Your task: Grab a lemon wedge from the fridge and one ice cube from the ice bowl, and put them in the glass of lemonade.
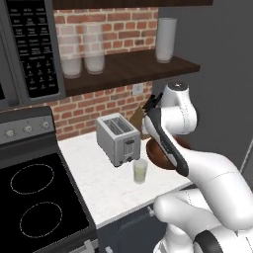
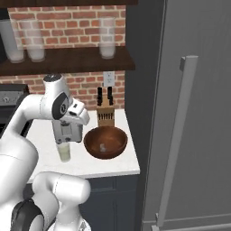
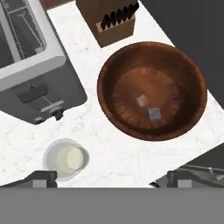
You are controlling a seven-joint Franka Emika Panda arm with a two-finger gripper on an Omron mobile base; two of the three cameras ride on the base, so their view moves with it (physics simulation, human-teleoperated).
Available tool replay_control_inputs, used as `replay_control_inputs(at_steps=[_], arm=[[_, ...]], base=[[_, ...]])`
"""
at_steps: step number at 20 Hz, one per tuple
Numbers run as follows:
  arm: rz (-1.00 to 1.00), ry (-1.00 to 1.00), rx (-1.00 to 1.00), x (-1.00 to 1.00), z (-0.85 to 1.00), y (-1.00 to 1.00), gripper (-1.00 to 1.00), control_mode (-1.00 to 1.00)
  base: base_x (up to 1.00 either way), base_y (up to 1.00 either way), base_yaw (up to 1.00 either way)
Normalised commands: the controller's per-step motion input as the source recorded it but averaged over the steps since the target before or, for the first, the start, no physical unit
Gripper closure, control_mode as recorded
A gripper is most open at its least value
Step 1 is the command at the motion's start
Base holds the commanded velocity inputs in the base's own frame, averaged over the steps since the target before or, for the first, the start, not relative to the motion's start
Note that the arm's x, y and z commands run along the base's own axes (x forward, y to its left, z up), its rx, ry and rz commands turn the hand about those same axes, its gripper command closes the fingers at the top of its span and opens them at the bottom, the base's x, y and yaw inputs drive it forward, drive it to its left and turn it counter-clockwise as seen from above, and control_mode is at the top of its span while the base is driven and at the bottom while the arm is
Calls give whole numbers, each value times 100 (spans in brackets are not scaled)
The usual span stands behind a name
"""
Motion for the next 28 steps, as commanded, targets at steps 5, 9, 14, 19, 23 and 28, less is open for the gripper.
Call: replay_control_inputs(at_steps=[5, 9, 14, 19, 23, 28], arm=[[-2, 0, 0, 13, -34, -51, -100, -100], [1, 10, 1, 7, -12, -49, -100, -100], [9, 28, -3, 0, -11, -18, -100, -100], [9, 30, -9, 0, 0, 0, -100, -100], [6, 20, -4, 0, -2, -11, -100, -100], [1, 1, 0, 0, -15, -31, -100, -100]], base=[[0, 0, 0], [0, 0, 0], [0, 0, 0], [0, 0, 0], [0, 0, 0], [0, 0, 0]])
